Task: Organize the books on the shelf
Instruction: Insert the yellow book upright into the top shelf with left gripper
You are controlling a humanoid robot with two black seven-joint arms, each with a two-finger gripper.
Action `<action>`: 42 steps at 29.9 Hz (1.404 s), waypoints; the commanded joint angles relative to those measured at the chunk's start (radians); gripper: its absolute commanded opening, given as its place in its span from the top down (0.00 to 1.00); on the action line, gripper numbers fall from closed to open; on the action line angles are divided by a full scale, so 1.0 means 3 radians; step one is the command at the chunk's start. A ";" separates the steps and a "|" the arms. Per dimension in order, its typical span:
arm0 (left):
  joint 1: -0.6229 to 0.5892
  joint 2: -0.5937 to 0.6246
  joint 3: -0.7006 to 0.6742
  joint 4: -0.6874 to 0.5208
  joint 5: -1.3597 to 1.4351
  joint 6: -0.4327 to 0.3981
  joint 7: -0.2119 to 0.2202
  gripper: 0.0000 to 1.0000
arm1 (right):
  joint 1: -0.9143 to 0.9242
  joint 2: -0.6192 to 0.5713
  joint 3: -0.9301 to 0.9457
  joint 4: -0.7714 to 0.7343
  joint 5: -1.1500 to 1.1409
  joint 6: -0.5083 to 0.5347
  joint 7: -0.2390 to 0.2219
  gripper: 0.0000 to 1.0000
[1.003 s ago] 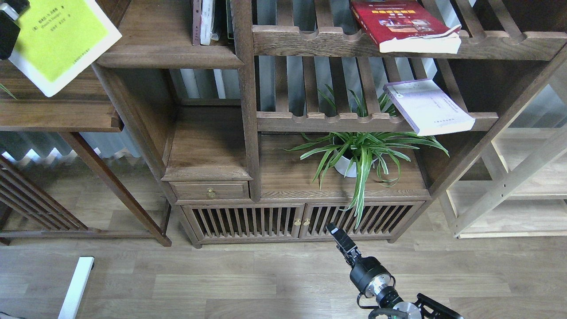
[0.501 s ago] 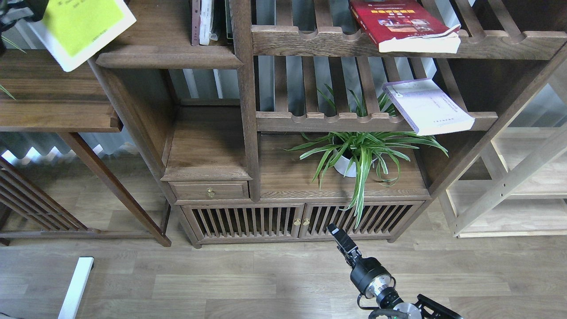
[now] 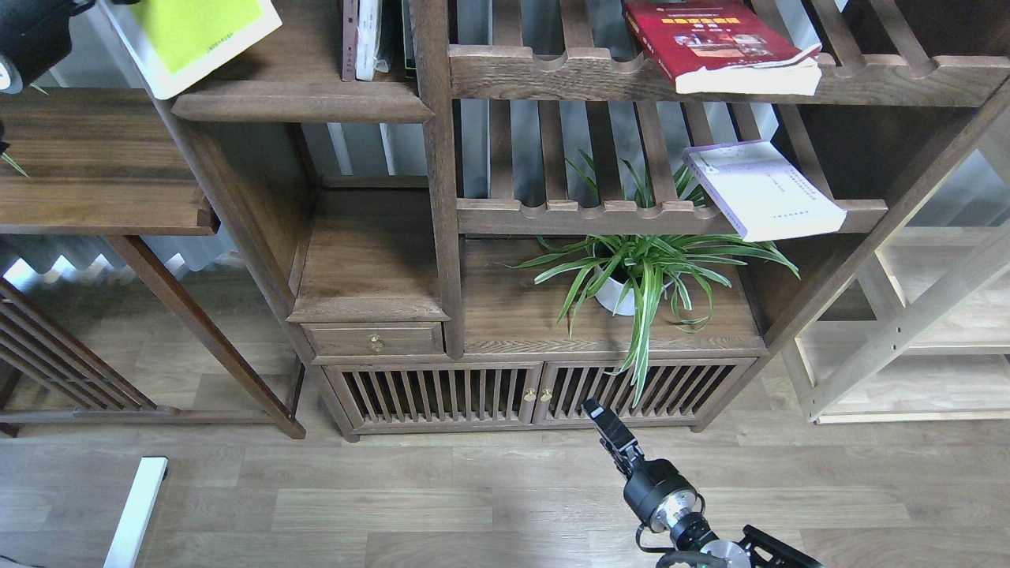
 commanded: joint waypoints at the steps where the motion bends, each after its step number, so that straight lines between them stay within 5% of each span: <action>1: -0.0186 -0.0060 0.0158 0.0073 0.0075 0.0131 0.0000 0.95 | 0.0000 0.0000 0.0000 0.0001 0.0008 0.0000 0.0000 0.01; 13: -0.0943 -0.0336 0.0669 0.0824 0.0080 0.0168 0.0000 0.96 | -0.0025 0.0000 0.0000 0.0036 0.0013 0.0000 0.0000 0.01; 42: -0.1112 -0.0597 0.1084 0.1213 0.0474 0.0224 0.0000 0.97 | -0.0117 0.0000 0.0000 0.0190 0.0059 0.0000 0.0005 0.01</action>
